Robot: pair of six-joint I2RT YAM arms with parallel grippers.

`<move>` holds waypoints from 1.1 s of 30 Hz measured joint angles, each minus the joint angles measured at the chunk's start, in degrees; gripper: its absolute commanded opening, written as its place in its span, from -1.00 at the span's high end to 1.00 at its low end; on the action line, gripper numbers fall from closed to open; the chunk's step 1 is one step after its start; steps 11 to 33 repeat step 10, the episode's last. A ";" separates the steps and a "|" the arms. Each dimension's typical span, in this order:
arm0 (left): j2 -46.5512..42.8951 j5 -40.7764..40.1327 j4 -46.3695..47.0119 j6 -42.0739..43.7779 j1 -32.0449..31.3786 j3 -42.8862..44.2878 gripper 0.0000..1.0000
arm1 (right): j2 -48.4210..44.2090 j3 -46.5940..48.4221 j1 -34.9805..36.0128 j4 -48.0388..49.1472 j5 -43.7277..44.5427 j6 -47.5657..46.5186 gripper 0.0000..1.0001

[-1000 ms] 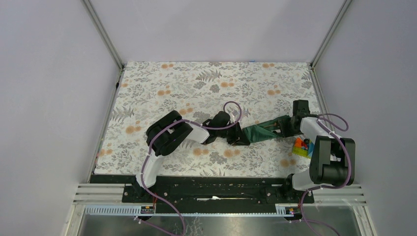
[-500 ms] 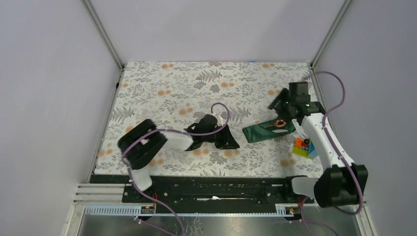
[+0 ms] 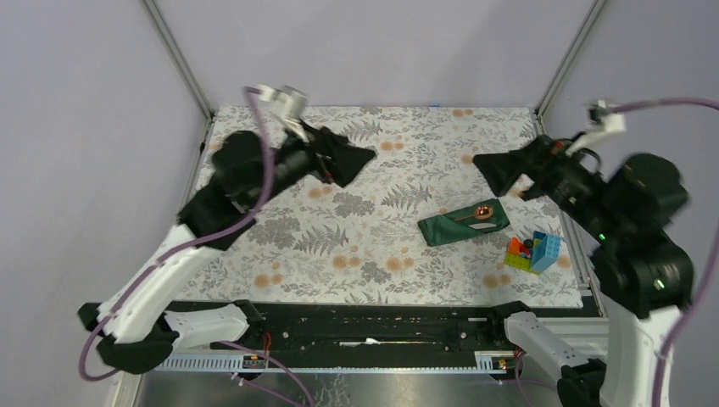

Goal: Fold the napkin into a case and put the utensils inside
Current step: Reset both arms

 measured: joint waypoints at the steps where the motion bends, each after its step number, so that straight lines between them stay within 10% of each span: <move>1: -1.29 -1.99 -1.90 1.90 0.00 3.74 -0.79 | -0.96 2.34 0.00 -0.66 1.90 -1.20 -0.99; 10: -10.10 -14.21 -10.12 12.15 0.00 20.02 -0.97 | -12.26 7.80 0.00 -3.98 20.09 -10.58 -0.99; 33: -10.10 -14.21 -10.12 12.15 0.00 20.02 -0.97 | -12.26 7.80 0.00 -3.98 20.09 -10.58 -0.99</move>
